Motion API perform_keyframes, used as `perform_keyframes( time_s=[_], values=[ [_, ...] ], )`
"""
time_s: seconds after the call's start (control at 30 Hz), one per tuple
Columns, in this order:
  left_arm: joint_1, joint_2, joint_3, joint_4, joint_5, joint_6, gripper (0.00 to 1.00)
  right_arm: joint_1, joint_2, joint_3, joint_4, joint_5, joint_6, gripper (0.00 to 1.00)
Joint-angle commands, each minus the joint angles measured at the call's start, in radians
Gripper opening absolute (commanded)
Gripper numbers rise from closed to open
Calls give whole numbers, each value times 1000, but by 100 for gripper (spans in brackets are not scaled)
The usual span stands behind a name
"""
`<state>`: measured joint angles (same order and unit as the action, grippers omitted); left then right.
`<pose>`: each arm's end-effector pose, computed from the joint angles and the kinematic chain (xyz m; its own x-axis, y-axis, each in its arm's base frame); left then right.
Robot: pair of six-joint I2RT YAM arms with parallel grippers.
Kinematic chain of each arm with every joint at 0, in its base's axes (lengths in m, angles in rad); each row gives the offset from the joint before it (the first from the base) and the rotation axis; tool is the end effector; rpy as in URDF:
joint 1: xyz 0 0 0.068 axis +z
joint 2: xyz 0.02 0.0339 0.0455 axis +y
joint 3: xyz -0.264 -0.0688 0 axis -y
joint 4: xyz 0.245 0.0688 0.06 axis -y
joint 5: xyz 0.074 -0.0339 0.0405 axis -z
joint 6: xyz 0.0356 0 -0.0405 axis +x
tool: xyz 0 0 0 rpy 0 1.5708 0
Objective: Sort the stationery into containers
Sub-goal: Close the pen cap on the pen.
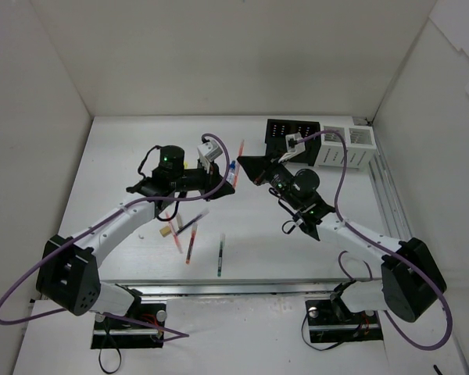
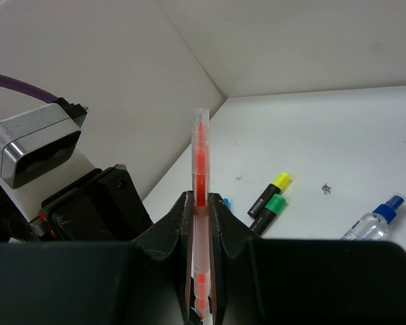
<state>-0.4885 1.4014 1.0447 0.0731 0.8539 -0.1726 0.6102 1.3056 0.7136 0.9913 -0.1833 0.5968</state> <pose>0.2696 -0.1737 0.3171 -0.4061 0.0881 -0.9096 0.8909 0.2595 -0.3727 0.2323 0.1704 0.3237 -0.1305 0.5830 -0.8019 -0.7589 0.4617 0.4592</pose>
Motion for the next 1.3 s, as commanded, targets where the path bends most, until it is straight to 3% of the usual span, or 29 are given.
perform_keyframes(
  time_s=[0.0, 0.5, 0.77, 1.27],
  values=[
    [8, -31, 80, 155, -10, -25, 0, 16, 21, 3, 83, -41, -3, 0],
    [88, -24, 109, 281, -6, -173, 0, 43, 12, -66, 115, -116, -163, 0],
    [79, -13, 166, 265, 89, -70, 0, 42, 106, -16, 113, -232, -114, 0],
    [88, -24, 284, 182, -49, 1, 0, 48, 113, -118, 112, -128, -111, 0]
  ],
)
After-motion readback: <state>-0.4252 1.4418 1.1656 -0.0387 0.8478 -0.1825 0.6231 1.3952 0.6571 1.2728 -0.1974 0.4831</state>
